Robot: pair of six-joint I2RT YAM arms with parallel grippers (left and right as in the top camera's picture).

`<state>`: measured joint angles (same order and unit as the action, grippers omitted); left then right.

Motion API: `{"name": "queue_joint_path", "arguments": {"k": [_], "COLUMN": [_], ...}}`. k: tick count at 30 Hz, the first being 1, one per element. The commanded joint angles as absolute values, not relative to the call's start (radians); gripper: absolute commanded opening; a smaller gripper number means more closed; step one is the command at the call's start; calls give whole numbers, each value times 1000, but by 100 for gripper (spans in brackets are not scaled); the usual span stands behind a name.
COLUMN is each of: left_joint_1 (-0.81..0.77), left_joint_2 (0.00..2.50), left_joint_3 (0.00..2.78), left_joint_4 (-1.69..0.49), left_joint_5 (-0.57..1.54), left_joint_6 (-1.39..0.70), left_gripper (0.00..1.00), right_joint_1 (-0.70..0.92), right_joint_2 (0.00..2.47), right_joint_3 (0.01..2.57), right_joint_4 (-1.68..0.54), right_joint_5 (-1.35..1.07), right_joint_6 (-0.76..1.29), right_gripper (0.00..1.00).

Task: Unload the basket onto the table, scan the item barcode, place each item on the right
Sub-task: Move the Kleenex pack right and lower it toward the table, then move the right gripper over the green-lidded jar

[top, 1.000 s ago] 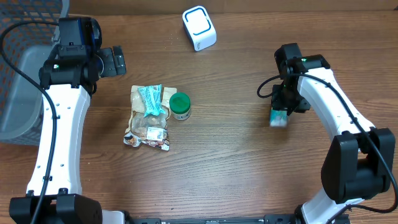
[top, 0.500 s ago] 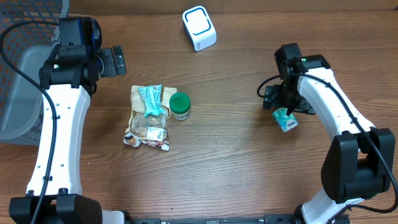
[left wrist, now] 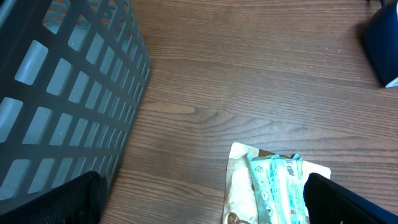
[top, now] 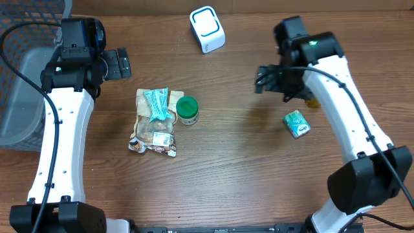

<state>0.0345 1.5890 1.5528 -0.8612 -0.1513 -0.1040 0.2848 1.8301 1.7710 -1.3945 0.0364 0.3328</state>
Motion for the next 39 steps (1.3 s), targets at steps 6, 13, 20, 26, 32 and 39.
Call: {"name": "queue_joint_path", "arguments": {"k": [6, 13, 20, 26, 32, 39], "left_joint_1": [31, 31, 31, 31, 31, 31], "left_joint_2": [1590, 1590, 1590, 1590, 1590, 1590], "left_joint_3": [1560, 1560, 1560, 1560, 1560, 1560], "left_joint_4": [-860, -860, -860, -860, -860, -860], "left_joint_5": [-157, -157, -157, -157, -157, -157], "left_joint_6": [-97, -97, -97, -97, -97, -97], "left_gripper": [100, 99, 100, 100, 100, 99], "right_joint_1": [448, 555, 595, 595, 595, 595], "right_joint_2": [1831, 1831, 1831, 1831, 1831, 1831], "right_joint_3": [1791, 1791, 1791, 1791, 1791, 1791], "right_joint_4": [-1319, -1224, -1149, -1149, -1149, -1149], "right_joint_5": [-55, -55, -54, -54, -54, -54], "right_joint_6": [361, 397, 397, 397, 397, 397], "right_gripper": [100, 100, 100, 100, 100, 100]}}
